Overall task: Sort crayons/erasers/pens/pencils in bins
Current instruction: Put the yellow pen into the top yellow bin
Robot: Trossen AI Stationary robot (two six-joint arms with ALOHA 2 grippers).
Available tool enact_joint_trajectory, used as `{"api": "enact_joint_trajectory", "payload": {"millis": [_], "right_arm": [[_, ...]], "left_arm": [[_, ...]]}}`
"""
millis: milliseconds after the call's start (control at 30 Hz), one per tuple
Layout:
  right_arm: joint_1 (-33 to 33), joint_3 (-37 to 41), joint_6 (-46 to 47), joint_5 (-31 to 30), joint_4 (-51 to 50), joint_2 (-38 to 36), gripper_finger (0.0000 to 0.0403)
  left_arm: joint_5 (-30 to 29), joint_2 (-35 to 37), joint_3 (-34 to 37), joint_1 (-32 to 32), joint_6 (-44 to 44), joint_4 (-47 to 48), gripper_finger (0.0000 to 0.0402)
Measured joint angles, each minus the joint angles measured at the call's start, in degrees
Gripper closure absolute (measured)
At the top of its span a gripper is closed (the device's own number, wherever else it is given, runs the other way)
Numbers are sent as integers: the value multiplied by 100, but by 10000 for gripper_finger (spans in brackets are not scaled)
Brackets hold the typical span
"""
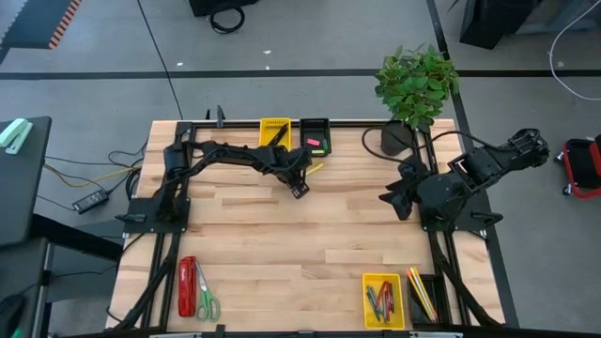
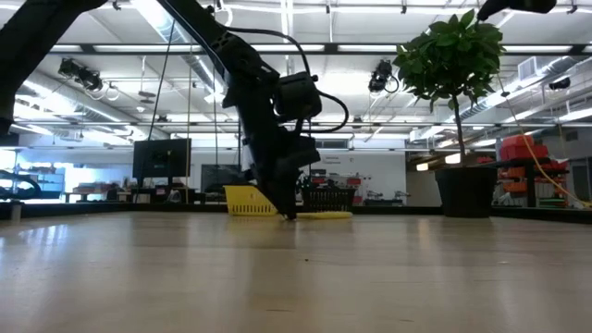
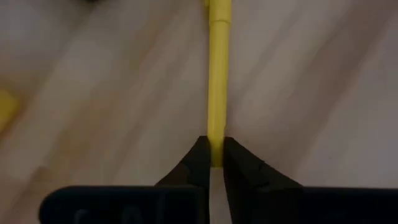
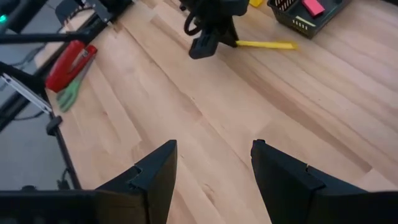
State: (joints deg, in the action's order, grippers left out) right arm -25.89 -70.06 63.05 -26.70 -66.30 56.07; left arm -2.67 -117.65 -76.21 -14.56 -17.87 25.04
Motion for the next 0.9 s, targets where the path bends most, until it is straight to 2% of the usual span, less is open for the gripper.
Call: {"api": "enact_joint_trajectory", "payload": {"millis": [200, 467, 567, 700, 900], "right_arm": [[0, -1, -317, 0, -175, 0, 191], [0, -1, -737, -48, -352, 0, 191], [0, -1, -824, -158, -407, 2, 191], [0, -1, -929, -348, -402, 2, 191], [0, -1, -879, -455, -399, 2, 191]], "left_arm": [[386, 534, 22, 354, 27, 282, 372], [263, 1814, 2, 477, -158, 1073, 372], [-34, 2209, 2, 179, -178, 1658, 372], [-271, 2515, 8, -548, -212, 2139, 372], [-266, 2384, 13, -1614, -55, 2086, 371]]}}
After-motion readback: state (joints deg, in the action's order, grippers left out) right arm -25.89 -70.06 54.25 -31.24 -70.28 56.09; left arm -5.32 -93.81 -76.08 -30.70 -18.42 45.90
